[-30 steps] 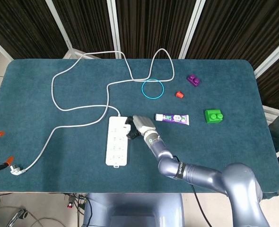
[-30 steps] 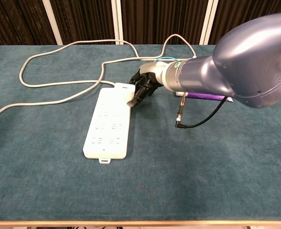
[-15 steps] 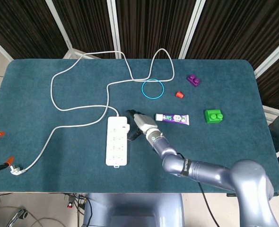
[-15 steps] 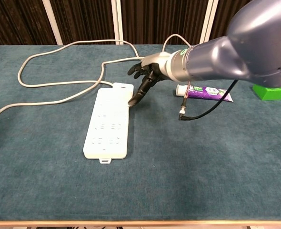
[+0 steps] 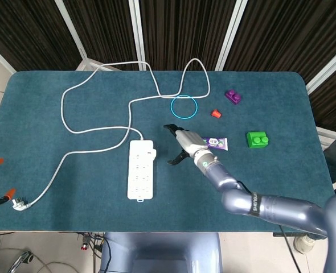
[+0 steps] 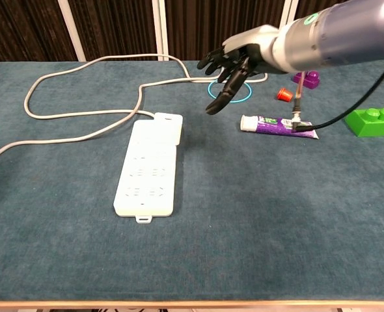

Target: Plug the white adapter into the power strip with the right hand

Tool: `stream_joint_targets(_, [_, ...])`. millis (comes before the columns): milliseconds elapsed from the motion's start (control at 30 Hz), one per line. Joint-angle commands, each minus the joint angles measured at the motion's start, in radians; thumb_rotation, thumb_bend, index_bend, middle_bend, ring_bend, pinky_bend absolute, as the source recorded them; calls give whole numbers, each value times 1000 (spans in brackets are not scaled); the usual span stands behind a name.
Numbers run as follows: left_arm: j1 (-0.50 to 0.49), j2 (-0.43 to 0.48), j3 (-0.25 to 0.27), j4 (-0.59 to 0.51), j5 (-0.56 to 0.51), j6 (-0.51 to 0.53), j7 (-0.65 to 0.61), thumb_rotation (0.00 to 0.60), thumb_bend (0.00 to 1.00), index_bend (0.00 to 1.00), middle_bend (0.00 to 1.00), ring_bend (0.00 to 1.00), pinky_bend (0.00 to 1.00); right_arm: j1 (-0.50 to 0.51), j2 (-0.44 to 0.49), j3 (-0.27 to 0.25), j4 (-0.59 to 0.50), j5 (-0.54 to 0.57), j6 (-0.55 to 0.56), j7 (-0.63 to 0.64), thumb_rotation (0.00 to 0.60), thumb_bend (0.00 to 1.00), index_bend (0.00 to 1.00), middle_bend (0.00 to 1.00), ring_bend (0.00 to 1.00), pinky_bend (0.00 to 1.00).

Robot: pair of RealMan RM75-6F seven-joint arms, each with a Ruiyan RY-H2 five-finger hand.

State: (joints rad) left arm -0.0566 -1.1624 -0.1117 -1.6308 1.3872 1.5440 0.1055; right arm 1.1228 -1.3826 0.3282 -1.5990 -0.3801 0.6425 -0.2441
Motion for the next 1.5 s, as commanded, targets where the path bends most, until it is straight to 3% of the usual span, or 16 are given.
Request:
stream_joint_targets(33, [0,-1,2,-2,3,0,3,600,143,255,97,14,126,-34,31,3,-43,-43,28,36,600,235,81,263,298,227])
stream_joint_targets(167, [1,-2,5,-7,10,3,5,600,143,255,97,14,126,-63,46,8,-81,-107,45,75,600,290,132,461,477,403])
stream_joint_targets(233, [1,-2,4,-6,8,3,6,600,143,256,97,14,126,-74,48,6,-95,-146,55,85,600,340,170,571,581,556])
stream_joint_targets(367, [0,-2,2,-4,2,-1,7,600,143,256,97,14,126,-77,44,-14,-114,-203,73,74,600,396,231,653,650,659])
stream_joint_targets(533, [-1,-2,4,-5,3,-4,8,600,143,256,97,14,126,-55,29,-56,-121,-217,73,37,600,432,245,678,673,672])
stream_joint_targets(800, [-1,-3,2,-3,0,-5,8,600,143,256,97,14,126,1,-29,-95,-88,-143,97,-12,600,476,245,718,709,697])
stream_joint_targets(1167, [-2,-4,3,-3,1,-7,8,600,143,256,97,14,126,70,-86,-117,-49,-36,129,-75,600,511,245,750,742,698])
stream_joint_targets(1500, [-1,0,-1,-1,-4,-7,-4,600,144,257,97,14,126,88,-124,-118,-43,-9,148,-83,600,518,245,750,742,698])
